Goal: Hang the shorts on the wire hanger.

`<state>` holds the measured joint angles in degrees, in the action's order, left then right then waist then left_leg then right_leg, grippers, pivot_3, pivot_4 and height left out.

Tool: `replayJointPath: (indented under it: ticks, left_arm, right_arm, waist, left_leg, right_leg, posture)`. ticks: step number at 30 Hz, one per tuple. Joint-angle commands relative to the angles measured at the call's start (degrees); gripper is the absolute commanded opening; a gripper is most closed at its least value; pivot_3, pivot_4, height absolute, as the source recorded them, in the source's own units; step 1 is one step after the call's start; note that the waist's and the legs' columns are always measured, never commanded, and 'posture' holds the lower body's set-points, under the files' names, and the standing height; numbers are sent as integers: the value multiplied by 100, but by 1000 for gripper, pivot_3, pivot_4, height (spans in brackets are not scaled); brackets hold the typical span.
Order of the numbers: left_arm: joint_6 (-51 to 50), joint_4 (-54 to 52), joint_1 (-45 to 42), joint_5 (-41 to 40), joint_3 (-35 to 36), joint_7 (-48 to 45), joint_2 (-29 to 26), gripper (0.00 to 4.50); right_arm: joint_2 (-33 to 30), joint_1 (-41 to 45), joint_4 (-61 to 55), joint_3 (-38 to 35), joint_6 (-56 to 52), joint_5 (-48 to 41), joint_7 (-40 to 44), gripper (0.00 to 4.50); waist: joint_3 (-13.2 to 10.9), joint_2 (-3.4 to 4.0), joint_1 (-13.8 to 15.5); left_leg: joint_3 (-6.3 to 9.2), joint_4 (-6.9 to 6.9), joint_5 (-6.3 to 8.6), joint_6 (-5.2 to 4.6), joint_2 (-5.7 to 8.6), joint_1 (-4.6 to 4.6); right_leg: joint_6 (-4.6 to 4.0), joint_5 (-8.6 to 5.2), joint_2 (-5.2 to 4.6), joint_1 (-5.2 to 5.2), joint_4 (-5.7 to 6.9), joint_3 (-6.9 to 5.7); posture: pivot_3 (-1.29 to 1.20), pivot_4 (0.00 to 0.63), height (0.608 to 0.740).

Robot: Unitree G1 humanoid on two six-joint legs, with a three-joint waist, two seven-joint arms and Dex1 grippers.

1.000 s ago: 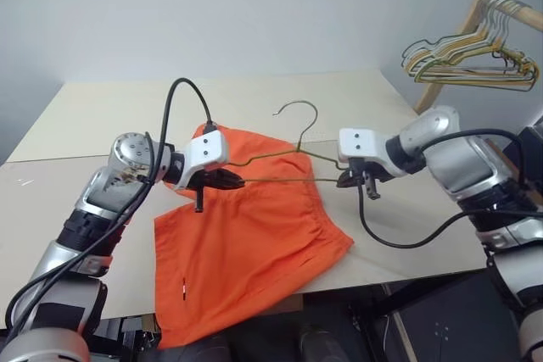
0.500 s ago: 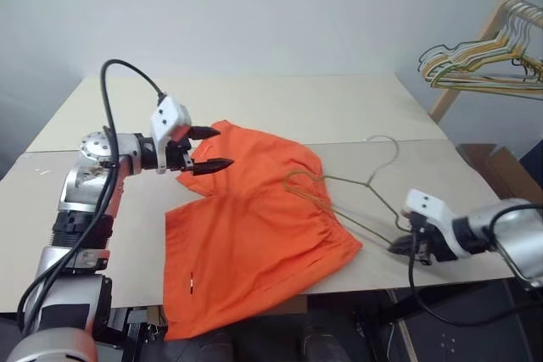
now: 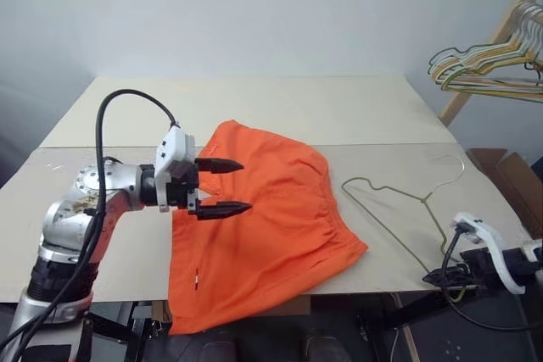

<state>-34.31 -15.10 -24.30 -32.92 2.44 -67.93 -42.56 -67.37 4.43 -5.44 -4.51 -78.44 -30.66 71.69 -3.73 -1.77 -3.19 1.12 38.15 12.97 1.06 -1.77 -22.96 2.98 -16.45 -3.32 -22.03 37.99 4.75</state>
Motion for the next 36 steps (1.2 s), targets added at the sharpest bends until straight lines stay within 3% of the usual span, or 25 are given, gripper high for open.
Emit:
replayJointPath:
  ticks: [1, 11, 19, 24, 36]
  left_arm:
    - [-86, -285, 23, -187, 79, 4, -124, 4480]
    - [-116, -522, 205, -345, 54, -40, -299, 4480]
    - [-102, -597, 310, -408, 43, -7, -343, 4480]
    - [-37, -539, 272, -354, -31, -10, -301, 4480]
    - [41, -537, 357, -273, -26, 111, -327, 4480]
  right_arm:
    - [-291, 118, 10, 175, 90, -350, 387, 0]
    - [-622, 277, 405, 767, 93, -614, 659, 0]
    - [-1177, 22, 650, 897, 435, -697, 1173, 0]
    - [-1313, 289, 531, 1284, 600, -693, 1643, 0]
    - [-800, 1364, 1263, 1581, 466, -710, 1584, 0]
  waist:
    - [-4, 3, 21]
    - [-36, 8, 96]
    - [-64, 24, 131]
    - [-69, 27, 108]
    - [-88, 36, 126]
  left_leg:
    - [0, 0, 0, 0, 1, 0]
    - [-14, -1, 1, -2, -1, 3]
    - [-20, -1, 2, -2, -3, 3]
    - [-22, -3, 2, -2, -7, 5]
    - [-27, -5, 2, -2, -7, 3]
  right_leg:
    - [0, 0, 0, 0, 0, 1]
    - [1, -1, 1, -2, -1, 10]
    - [2, -1, 1, -5, -1, 13]
    - [3, -2, 4, -6, -2, 14]
    - [3, -2, 3, -12, -2, 19]
  posture:
    - [-18, 77, 740]
    - [1, 82, 740]
    - [2, 83, 740]
    - [-1, 78, 740]
    - [15, 79, 740]
